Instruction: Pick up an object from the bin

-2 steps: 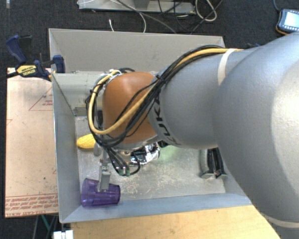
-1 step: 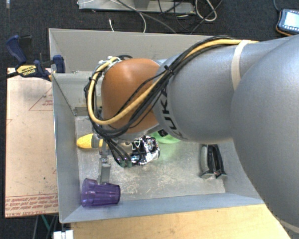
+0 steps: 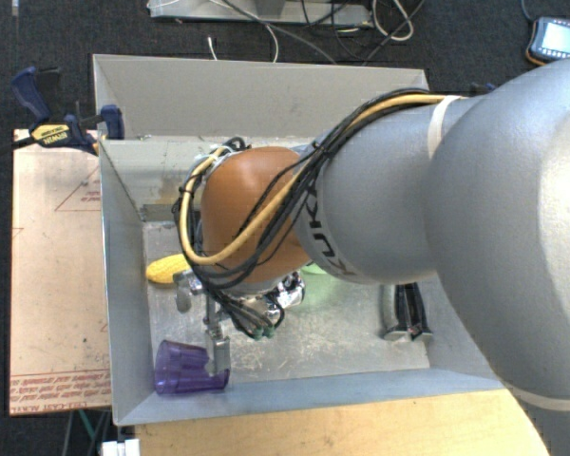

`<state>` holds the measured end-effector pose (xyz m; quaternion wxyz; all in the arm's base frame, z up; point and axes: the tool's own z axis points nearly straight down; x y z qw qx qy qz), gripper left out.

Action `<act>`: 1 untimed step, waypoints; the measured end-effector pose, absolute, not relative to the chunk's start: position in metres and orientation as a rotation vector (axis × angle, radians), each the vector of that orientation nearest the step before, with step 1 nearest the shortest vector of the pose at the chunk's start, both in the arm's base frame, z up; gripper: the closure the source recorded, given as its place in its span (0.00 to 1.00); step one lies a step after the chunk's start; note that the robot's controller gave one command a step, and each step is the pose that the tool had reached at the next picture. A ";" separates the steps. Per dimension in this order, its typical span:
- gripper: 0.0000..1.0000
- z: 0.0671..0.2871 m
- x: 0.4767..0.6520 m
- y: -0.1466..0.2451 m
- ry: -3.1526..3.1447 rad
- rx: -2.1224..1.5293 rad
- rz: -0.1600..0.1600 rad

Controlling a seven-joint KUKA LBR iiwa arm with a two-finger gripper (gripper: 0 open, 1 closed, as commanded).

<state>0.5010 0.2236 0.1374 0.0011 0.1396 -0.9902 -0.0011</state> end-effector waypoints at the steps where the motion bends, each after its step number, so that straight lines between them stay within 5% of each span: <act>1: 0.00 0.143 0.485 0.244 -3.109 0.540 -0.013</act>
Offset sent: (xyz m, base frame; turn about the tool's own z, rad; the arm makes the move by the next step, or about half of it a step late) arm -0.0180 0.0238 -0.0593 -0.2324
